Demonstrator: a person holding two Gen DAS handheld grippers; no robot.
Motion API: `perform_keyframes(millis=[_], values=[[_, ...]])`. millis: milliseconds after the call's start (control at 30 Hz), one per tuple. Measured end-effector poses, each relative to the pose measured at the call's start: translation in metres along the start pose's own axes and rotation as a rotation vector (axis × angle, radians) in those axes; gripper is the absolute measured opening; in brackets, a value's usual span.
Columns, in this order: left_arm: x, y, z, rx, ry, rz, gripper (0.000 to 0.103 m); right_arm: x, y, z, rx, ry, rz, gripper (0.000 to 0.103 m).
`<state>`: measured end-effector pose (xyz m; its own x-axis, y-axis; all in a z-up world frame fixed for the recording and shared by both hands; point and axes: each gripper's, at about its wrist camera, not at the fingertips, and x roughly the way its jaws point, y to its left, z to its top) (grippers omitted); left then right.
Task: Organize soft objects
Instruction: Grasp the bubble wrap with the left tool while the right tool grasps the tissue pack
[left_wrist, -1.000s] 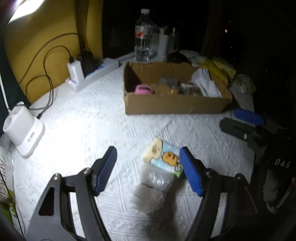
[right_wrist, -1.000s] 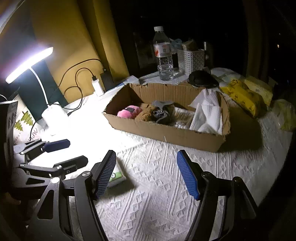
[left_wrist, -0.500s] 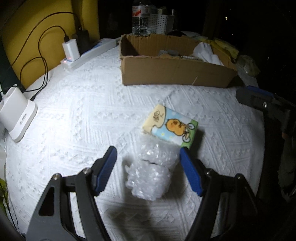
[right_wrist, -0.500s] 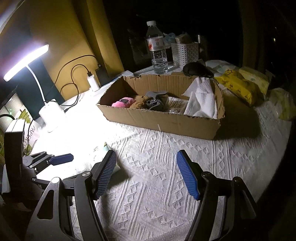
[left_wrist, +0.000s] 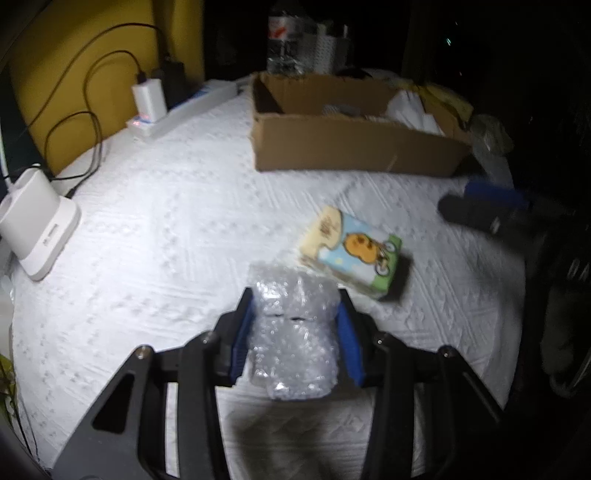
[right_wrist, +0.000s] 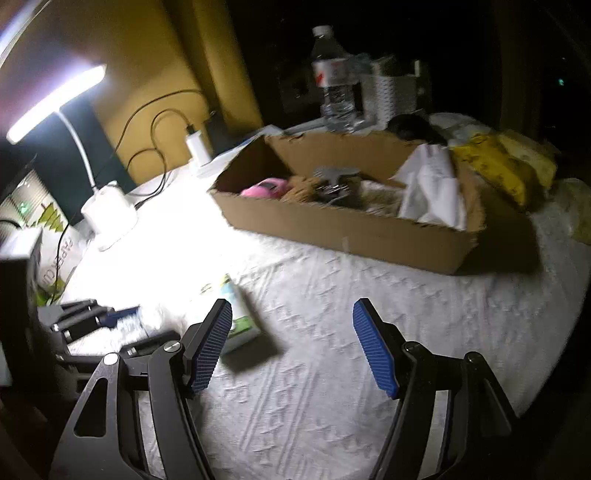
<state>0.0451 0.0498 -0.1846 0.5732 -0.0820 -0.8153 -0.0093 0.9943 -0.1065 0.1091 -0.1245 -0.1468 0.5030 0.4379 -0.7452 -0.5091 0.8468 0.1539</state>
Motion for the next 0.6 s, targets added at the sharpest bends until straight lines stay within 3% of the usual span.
perform_keyframes(millis=[367,600], values=[[-0.014,0.029,0.003,-0.072,-0.043,-0.003,0.043,0.029,0.041,-0.002,-0.098,0.050,0.038,0.071],[-0.013,0.036,0.004,-0.091,-0.049,0.012,0.043,0.058,0.054,-0.008,-0.129,0.126,0.025,0.071]])
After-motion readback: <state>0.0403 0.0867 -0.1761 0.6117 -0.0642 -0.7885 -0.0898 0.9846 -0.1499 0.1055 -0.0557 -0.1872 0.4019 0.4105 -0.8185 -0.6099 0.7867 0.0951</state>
